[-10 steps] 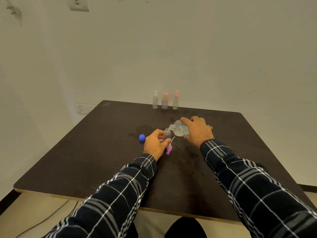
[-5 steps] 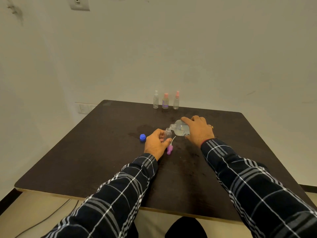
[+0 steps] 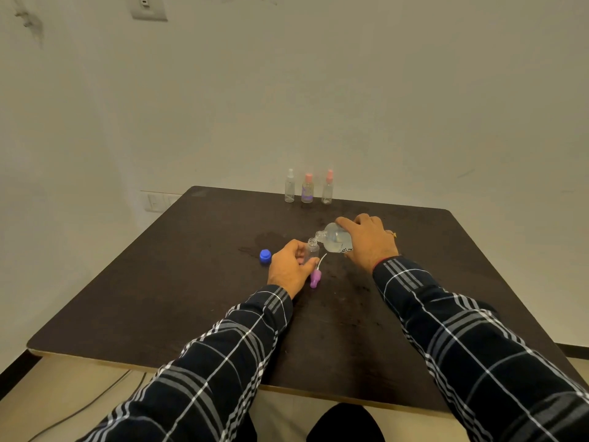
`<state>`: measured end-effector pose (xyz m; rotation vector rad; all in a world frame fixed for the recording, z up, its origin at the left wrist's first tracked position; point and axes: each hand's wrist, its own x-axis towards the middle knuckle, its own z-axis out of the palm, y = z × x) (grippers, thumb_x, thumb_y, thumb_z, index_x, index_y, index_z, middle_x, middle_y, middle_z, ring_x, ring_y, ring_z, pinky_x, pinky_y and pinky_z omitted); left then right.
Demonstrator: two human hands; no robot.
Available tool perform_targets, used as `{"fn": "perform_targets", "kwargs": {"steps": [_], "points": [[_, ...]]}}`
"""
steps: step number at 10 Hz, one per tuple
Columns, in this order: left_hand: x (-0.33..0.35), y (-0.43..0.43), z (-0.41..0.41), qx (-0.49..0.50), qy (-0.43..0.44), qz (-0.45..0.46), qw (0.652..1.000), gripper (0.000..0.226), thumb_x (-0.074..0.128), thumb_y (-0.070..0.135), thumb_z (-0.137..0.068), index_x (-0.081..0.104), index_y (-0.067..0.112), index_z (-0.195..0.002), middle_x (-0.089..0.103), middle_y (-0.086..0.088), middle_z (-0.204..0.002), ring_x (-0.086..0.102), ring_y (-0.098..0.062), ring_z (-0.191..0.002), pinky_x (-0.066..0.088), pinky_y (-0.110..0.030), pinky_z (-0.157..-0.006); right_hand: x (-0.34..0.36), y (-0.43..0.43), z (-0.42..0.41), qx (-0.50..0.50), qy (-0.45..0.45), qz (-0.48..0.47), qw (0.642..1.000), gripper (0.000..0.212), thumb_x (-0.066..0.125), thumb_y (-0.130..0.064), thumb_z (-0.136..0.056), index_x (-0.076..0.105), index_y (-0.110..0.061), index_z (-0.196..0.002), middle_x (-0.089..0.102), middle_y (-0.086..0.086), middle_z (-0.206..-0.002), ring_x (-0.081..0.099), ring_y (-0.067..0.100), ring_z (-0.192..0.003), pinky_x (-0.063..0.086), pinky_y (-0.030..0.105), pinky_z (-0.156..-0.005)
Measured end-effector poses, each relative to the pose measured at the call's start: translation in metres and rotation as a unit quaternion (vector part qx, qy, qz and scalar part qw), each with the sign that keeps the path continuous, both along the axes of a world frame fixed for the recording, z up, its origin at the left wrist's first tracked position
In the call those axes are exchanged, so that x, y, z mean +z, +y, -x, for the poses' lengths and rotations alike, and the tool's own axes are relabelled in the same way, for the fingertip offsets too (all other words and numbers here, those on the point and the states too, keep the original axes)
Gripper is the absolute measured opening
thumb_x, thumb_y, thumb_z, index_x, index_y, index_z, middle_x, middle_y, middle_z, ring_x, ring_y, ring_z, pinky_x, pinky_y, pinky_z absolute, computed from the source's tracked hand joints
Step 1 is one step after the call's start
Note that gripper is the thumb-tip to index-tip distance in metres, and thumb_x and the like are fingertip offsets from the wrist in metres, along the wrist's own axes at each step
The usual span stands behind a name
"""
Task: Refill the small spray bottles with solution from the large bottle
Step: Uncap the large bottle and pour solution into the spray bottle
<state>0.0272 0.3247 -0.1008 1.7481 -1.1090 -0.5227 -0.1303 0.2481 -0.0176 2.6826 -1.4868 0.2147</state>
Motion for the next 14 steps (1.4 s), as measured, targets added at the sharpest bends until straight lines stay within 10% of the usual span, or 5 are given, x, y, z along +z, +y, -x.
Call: {"fn": "perform_targets", "kwargs": {"steps": [14], "points": [[0.0016,0.0014,0.0014,-0.001,0.000,0.004,1.000,0.026,0.075,0.022,-0.088,0.063,0.020,-0.111,0.068,0.007,-0.101,0.065,-0.006,-0.092,0.055,-0.028,-0.089,0.0022,0.0004,-0.0001,0.006,0.007,0.008,1.000,0.073,0.074,-0.031,-0.087,0.034,-0.036,-0.148,0.044,0.009,-0.136,0.040,0.031,-0.129,0.045,0.055,-0.100]]}}
